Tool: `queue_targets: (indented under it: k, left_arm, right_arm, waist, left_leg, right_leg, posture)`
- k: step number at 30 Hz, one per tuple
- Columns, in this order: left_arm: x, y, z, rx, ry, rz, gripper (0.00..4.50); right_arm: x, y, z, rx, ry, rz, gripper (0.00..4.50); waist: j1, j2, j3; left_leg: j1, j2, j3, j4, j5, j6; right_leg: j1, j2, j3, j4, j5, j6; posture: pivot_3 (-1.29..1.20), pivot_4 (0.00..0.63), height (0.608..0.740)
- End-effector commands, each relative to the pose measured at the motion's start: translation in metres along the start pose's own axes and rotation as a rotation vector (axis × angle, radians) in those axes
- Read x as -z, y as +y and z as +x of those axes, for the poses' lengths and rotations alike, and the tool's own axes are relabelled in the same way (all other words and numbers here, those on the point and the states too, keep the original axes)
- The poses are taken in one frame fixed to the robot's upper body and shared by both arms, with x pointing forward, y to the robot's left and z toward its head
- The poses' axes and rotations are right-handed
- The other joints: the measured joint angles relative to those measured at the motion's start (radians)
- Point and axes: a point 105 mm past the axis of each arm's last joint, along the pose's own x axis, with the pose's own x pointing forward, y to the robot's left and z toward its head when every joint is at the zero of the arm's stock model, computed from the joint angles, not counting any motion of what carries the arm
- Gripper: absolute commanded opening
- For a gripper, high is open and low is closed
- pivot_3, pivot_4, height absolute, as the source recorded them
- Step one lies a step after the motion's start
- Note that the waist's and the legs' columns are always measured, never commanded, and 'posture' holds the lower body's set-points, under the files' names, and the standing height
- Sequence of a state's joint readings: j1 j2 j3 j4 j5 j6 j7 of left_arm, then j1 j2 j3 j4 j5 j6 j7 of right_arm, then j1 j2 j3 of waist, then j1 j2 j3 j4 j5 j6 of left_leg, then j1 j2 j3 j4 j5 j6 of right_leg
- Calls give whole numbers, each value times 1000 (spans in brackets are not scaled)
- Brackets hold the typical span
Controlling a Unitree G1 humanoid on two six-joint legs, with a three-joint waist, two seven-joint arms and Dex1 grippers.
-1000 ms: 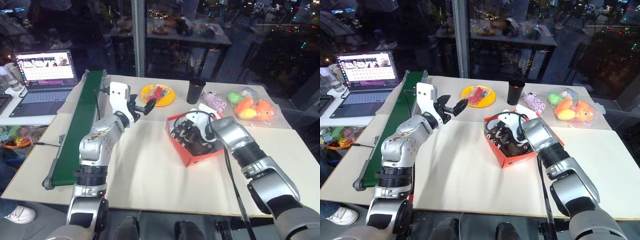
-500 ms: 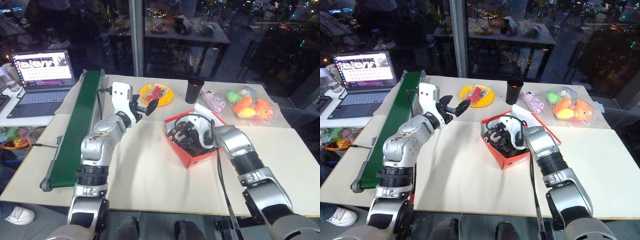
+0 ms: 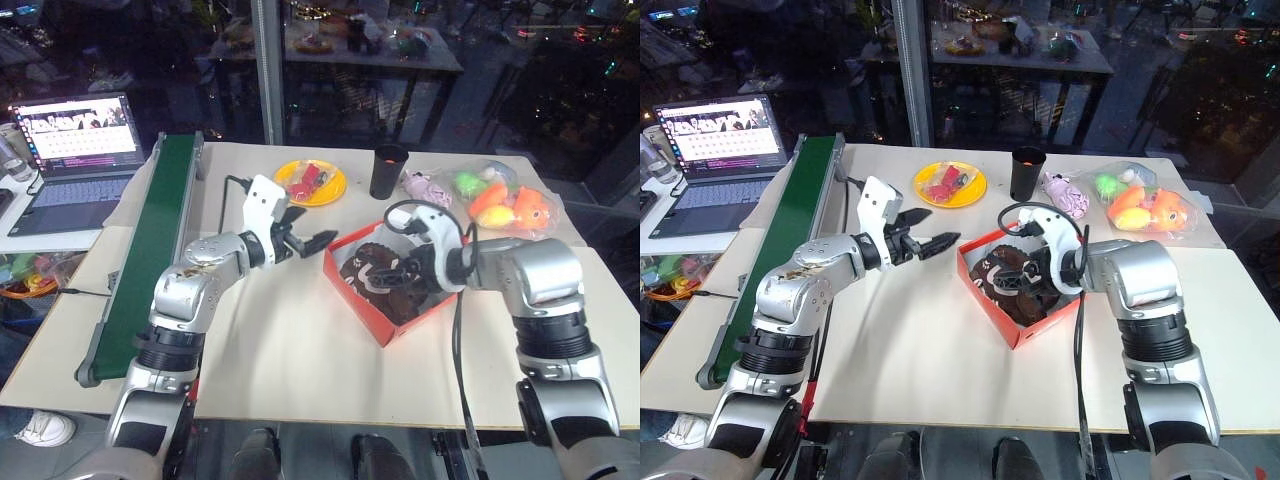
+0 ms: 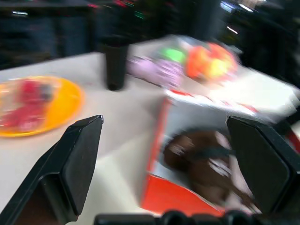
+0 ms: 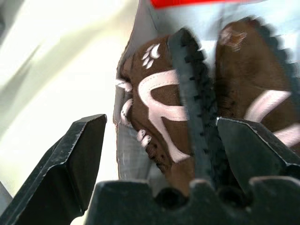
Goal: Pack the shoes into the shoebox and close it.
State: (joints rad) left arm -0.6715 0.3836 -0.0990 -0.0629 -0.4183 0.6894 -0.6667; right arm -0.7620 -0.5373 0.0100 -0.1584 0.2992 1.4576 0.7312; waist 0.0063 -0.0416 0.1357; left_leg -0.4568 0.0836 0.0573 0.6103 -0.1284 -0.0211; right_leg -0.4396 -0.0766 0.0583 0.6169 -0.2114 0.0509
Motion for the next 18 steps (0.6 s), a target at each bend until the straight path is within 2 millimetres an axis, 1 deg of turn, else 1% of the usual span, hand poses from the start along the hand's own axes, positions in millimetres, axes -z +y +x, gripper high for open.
queue_targets:
  k: [1,3,5,6,8,12,13,14,16,18]
  left_arm:
    - [-14,-19,3,116,-21,53,4500]
    - [-15,-27,2,173,-16,50,4500]
    - [-12,-35,1,242,7,59,4500]
    - [-11,-36,0,261,17,58,4500]
    - [-11,-36,-1,278,29,55,4500]
    - [-10,-30,0,289,49,66,4500]
    - [-11,-28,1,289,49,66,4500]
    - [-12,-26,2,291,50,70,4500]
    - [-12,-26,4,299,52,79,4500]
    - [-13,-26,6,306,49,83,4500]
  right_arm:
    - [-6,-4,-15,46,-57,-3,4462]
    - [-6,-5,-24,61,-80,9,4462]
    - [-2,-8,-43,77,-116,53,4462]
    - [1,-9,-51,86,-141,74,4227]
    - [4,-12,-60,113,-195,113,3765]
    - [17,-12,-76,165,-270,127,2319]
    - [21,-15,-81,195,-295,147,2023]
    - [23,-18,-85,225,-316,163,1638]
    - [25,-19,-88,249,-341,182,974]
    - [22,-15,-88,240,-366,180,260]
  waist:
    - [0,0,1]
    - [0,0,1]
    - [-1,2,5]
    - [2,3,6]
    - [4,3,6]
    - [3,3,7]
    - [2,3,7]
    - [1,3,7]
    - [-3,4,8]
    - [-9,4,8]
  left_leg:
    - [0,0,0,0,0,0]
    - [0,0,0,1,0,0]
    - [0,0,0,2,0,0]
    - [-1,0,0,2,0,0]
    - [-1,0,0,2,0,0]
    - [-1,0,0,3,0,0]
    - [-1,0,0,3,0,0]
    - [-1,0,0,3,0,0]
    - [-1,0,-1,5,0,1]
    - [0,-1,-1,6,0,1]
  right_leg:
    - [0,0,0,0,0,0]
    - [0,0,0,0,-1,-2]
    - [0,0,0,0,-1,-2]
    - [0,0,1,0,-1,-2]
    - [0,0,1,0,-1,-2]
    - [0,0,1,0,-2,-1]
    - [0,0,1,0,-3,0]
    - [0,0,1,1,-4,2]
    - [0,0,1,2,-5,2]
    - [0,0,2,4,-6,3]
  posture:
    - [0,150,736]
    - [0,150,736]
    - [0,150,736]
    - [0,150,736]
    - [0,150,736]
    - [0,150,736]
    - [0,150,736]
    - [0,150,736]
    - [0,150,736]
    - [0,150,736]
